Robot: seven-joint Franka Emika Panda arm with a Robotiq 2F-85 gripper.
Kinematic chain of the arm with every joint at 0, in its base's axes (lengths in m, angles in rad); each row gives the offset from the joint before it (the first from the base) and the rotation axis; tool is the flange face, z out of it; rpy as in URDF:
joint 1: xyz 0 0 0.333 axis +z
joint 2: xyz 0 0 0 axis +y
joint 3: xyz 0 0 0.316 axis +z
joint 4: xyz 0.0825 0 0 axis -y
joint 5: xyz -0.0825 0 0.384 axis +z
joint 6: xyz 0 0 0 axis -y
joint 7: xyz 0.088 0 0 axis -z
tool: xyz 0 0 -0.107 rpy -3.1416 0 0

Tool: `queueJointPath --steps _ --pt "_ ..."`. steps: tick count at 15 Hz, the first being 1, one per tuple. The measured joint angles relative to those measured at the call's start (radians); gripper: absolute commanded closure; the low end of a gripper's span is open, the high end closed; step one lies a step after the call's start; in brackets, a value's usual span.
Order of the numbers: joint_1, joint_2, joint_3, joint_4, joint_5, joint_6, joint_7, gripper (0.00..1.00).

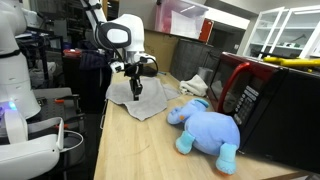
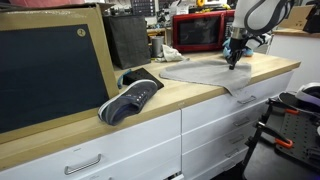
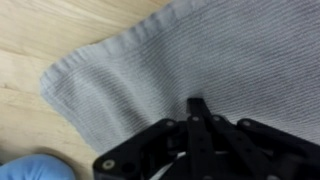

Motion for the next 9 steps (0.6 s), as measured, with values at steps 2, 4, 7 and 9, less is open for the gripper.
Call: queueJointPath --steps 2,4,7,9 --pt "-0.006 -0.018 0.0 -0.001 -0.022 -0.073 -0.002 1.0" --pt "-0.006 -0.038 0.004 0.0 -0.037 -0.168 -0.002 1.0" --pt "-0.004 -0.065 0.018 -0.001 -0.029 -0.296 -0.006 1.0" --pt "0.002 -0.084 0.031 0.004 0.053 -0.333 -0.048 0.97"
